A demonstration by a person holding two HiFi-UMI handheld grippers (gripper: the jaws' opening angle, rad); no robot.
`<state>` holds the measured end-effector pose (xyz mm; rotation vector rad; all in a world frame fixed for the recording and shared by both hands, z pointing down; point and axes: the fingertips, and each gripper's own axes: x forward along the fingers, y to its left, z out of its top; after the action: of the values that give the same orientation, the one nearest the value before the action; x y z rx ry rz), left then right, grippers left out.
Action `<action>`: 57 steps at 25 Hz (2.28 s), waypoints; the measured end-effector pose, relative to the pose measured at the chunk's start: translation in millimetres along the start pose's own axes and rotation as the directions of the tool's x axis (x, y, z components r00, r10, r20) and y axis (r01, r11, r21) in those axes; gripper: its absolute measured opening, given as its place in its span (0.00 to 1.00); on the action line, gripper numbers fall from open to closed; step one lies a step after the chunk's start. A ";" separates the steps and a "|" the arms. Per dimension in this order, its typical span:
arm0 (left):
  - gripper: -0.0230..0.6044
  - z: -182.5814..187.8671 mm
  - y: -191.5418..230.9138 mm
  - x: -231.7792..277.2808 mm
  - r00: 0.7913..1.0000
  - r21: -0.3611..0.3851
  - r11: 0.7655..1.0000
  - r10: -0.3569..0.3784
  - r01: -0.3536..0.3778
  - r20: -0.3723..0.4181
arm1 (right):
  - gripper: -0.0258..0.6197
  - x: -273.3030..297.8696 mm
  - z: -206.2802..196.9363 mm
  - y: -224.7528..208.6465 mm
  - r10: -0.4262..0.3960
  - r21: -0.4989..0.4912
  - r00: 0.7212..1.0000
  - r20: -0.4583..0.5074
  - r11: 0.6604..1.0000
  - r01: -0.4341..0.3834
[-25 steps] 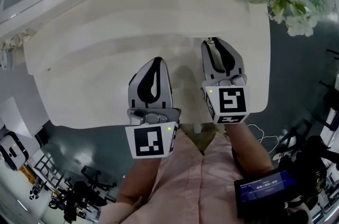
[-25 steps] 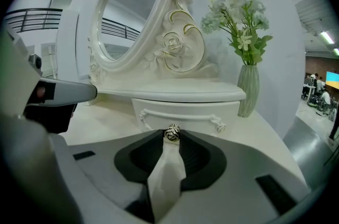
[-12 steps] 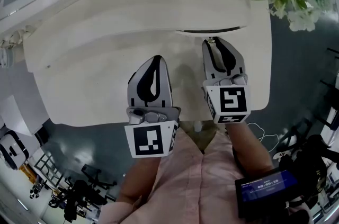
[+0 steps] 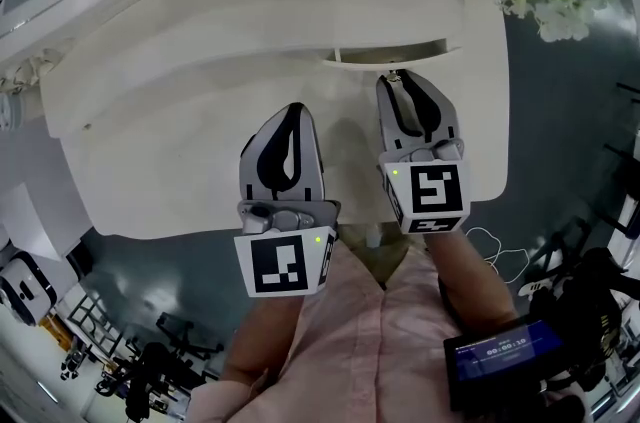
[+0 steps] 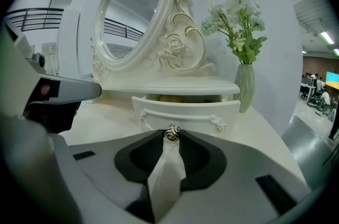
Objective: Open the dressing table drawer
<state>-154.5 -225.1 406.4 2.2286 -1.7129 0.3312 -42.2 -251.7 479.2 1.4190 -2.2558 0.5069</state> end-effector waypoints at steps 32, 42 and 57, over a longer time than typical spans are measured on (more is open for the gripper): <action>0.07 -4.5 -12.6 -19.0 1.000 0.013 1.000 -0.006 0.006 0.007 | 0.20 -20.7 -13.3 7.9 0.002 0.009 1.000 -0.005 1.000 -0.002; 0.07 -5.1 -16.4 -20.0 1.000 0.014 1.000 -0.006 0.005 0.007 | 0.20 -25.7 -19.3 9.2 0.011 0.011 1.000 -0.012 1.000 -0.011; 0.07 -5.0 -23.1 -27.0 1.000 0.026 1.000 -0.004 0.004 0.011 | 0.20 -31.2 -20.7 12.0 0.023 0.026 1.000 -0.009 0.999 -0.023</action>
<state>-139.1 -193.6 398.8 2.2554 -1.7194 0.3424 -37.8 -212.7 479.1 1.4012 -2.2682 0.5507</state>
